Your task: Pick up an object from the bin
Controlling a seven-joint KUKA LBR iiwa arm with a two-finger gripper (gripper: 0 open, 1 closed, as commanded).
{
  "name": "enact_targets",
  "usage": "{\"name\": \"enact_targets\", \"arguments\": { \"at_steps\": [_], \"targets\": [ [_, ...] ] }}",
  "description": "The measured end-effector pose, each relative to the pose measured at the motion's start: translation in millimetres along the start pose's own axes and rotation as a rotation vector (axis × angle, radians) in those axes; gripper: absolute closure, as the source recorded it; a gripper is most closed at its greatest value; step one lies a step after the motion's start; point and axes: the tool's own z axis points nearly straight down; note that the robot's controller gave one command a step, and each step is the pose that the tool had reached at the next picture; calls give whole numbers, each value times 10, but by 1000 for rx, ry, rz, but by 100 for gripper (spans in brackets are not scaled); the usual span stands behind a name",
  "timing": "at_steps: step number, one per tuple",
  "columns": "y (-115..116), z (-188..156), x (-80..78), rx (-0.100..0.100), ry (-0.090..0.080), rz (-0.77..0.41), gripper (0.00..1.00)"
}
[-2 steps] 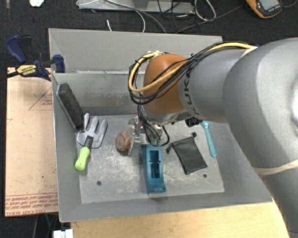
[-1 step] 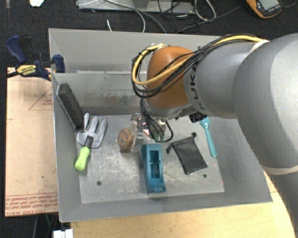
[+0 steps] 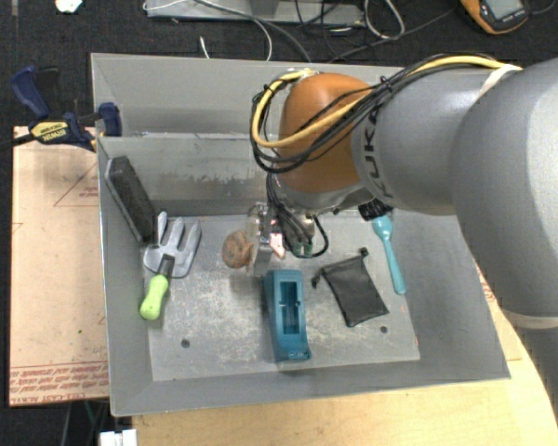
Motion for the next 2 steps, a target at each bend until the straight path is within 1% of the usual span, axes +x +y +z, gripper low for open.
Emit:
{"name": "enact_targets", "arguments": {
  "at_steps": [1, 2],
  "targets": [
    [1, -256, 12, 0, 4, 0, 100],
    [5, -411, 0, -1, -1, 0, 100]
  ]
}}
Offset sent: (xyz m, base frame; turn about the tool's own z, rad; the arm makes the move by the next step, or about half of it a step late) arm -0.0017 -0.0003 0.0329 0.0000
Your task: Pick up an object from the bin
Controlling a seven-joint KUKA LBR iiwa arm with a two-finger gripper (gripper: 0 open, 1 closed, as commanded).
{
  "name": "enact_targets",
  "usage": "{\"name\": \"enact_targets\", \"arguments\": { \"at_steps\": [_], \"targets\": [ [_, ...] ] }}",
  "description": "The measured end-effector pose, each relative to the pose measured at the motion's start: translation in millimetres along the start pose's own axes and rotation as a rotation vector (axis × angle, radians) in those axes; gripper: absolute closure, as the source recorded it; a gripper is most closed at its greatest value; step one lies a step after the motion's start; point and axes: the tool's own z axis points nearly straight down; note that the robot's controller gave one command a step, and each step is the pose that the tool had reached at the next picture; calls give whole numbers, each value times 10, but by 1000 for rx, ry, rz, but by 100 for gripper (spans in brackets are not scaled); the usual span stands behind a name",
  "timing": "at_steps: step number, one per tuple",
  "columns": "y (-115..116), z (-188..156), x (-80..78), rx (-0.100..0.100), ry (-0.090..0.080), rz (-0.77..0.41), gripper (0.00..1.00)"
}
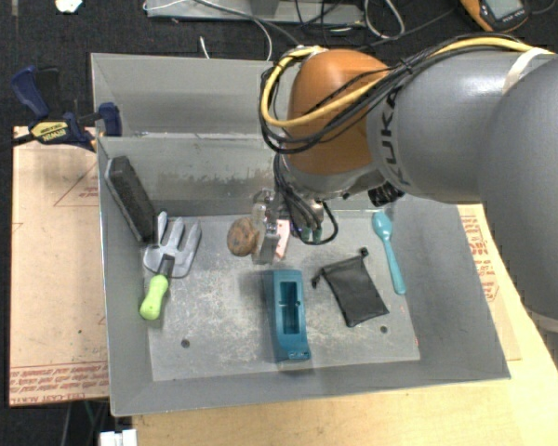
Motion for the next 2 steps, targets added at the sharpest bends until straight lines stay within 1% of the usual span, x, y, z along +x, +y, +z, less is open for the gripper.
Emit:
{"name": "enact_targets", "arguments": {
  "at_steps": [1, 2],
  "targets": [
    [0, -85, 4, 0, 2, 0, 100],
    [3, -272, 3, -1, 2, 0, 100]
  ]
}}
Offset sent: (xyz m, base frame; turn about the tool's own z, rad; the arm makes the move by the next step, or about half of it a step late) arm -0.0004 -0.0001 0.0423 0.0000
